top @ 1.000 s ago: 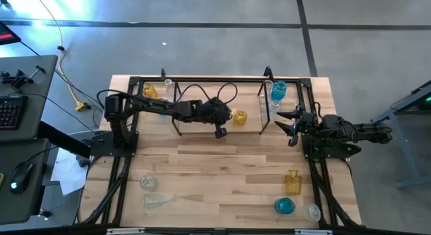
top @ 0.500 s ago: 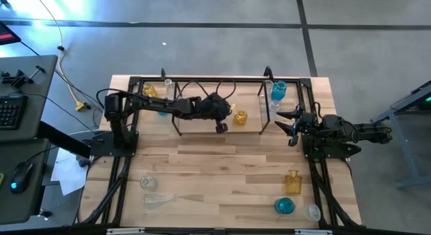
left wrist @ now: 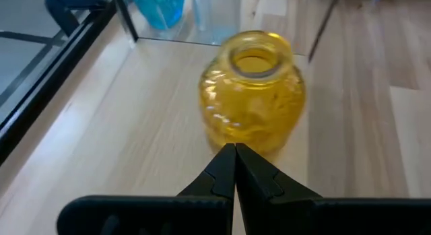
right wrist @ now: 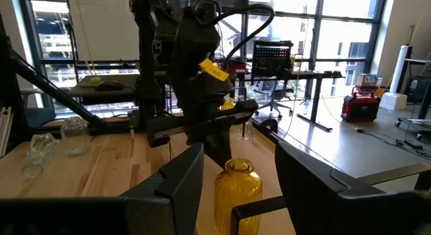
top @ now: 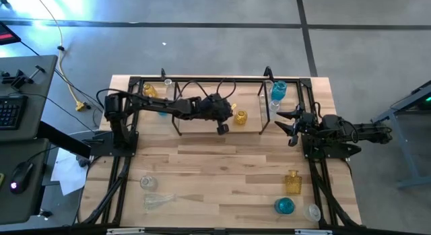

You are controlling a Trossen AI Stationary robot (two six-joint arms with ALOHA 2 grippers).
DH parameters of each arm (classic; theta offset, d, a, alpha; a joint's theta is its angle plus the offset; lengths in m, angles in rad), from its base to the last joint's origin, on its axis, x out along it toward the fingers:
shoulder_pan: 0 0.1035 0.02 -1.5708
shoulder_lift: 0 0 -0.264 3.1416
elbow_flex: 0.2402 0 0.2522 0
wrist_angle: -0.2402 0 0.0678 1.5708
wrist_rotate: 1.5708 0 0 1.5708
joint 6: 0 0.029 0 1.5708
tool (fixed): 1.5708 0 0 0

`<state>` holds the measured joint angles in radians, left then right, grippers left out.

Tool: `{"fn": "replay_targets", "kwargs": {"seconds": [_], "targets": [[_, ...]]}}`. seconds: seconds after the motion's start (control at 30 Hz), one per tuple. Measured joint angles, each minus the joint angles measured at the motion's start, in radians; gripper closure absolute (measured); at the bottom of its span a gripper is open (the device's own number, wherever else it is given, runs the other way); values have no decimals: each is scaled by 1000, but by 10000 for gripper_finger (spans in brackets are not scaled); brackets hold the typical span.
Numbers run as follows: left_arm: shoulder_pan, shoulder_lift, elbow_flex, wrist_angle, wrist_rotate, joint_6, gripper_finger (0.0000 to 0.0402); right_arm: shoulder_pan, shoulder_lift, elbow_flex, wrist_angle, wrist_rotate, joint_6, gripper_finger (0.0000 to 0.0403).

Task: Sort vases onto shelf
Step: Put the yellow vase on the shelf

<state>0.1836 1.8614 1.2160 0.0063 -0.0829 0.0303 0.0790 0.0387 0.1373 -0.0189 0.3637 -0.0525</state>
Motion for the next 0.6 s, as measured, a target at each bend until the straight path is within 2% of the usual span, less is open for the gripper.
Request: {"fn": "replay_targets", "kwargs": {"seconds": [0.6], "targets": [[-7, 0, -1, 46, -41, 24, 402, 0, 0, 0, 0, 0, 27, 233]]}}
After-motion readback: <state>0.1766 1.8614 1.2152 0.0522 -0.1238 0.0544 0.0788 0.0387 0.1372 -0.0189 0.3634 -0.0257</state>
